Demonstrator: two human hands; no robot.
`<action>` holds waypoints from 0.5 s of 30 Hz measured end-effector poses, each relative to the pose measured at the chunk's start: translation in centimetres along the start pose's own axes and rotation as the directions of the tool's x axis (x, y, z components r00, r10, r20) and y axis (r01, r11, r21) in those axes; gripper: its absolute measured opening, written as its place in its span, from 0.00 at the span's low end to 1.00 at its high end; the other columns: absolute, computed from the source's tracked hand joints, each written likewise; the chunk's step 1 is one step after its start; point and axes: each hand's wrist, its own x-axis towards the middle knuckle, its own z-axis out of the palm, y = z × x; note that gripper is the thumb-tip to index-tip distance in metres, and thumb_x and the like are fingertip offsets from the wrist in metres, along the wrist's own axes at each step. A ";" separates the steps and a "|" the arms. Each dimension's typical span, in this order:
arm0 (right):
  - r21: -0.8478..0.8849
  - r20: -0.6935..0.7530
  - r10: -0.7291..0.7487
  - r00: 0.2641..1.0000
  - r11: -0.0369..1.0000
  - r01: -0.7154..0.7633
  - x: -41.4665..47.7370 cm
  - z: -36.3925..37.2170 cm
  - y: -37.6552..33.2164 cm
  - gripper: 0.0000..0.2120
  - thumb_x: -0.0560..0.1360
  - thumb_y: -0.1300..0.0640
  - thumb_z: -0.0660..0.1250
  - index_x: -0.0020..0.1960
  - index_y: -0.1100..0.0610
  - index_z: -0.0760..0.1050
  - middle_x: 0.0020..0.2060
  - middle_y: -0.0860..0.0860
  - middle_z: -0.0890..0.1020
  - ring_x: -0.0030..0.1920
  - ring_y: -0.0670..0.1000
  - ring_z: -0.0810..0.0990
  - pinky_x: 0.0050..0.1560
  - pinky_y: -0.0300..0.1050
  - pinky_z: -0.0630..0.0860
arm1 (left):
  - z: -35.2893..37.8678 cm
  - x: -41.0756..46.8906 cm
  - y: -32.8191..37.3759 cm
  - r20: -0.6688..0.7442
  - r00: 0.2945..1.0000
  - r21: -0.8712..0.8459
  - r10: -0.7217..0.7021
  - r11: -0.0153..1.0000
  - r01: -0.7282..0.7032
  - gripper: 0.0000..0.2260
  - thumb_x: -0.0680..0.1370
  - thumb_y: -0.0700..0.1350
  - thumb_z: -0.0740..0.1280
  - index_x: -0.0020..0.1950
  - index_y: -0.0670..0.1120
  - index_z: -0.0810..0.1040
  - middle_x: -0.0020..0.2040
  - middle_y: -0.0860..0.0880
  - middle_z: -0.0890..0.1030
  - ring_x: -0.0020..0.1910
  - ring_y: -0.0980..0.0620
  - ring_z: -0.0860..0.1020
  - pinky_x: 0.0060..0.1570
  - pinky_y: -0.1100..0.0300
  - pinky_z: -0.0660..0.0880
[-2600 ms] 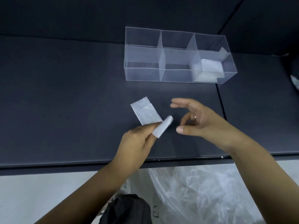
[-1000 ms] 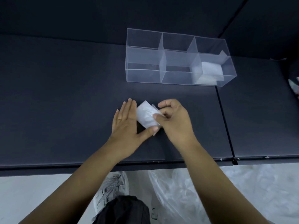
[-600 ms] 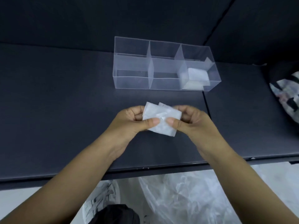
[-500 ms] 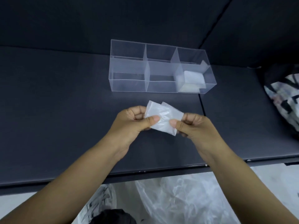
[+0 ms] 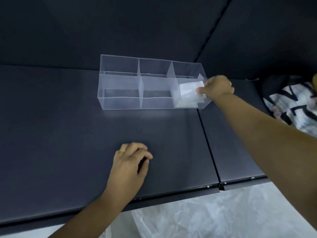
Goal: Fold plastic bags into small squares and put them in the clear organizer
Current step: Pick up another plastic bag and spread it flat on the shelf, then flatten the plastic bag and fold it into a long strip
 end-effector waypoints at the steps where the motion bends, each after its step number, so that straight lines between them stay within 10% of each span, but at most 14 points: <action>1: -0.100 -0.028 -0.015 0.999 0.995 0.012 -0.1 0.3 -0.3 0.15 0.69 0.47 0.72 0.51 0.54 0.79 0.57 0.56 0.76 0.60 0.59 0.74 0.59 0.50 0.69 | 0.1 -0.1 -0.1 0.000 1.000 0.006 -0.002 1.000 0.002 0.10 0.70 0.35 0.74 0.43 0.49 0.81 0.48 0.55 0.78 0.51 0.57 0.70 0.52 0.65 0.60; 7: -0.283 -0.034 -0.078 0.996 0.957 0.065 -1.3 0.4 -0.9 0.25 0.68 0.44 0.74 0.60 0.56 0.77 0.62 0.56 0.70 0.59 0.59 0.74 0.63 0.52 0.65 | 0.1 -0.3 -0.1 0.016 0.999 0.088 0.033 0.996 -0.034 0.09 0.71 0.37 0.74 0.47 0.48 0.81 0.52 0.52 0.78 0.53 0.54 0.70 0.54 0.59 0.65; 15: 0.256 -0.477 -0.267 0.838 0.869 0.423 -14.2 -0.5 3.3 0.11 0.74 0.57 0.68 0.55 0.57 0.76 0.53 0.53 0.72 0.44 0.45 0.72 0.44 0.31 0.65 | -0.2 -2.8 0.3 0.374 0.926 0.470 0.051 0.850 -0.236 0.29 0.80 0.58 0.49 0.75 0.43 0.63 0.76 0.44 0.63 0.75 0.45 0.61 0.71 0.42 0.62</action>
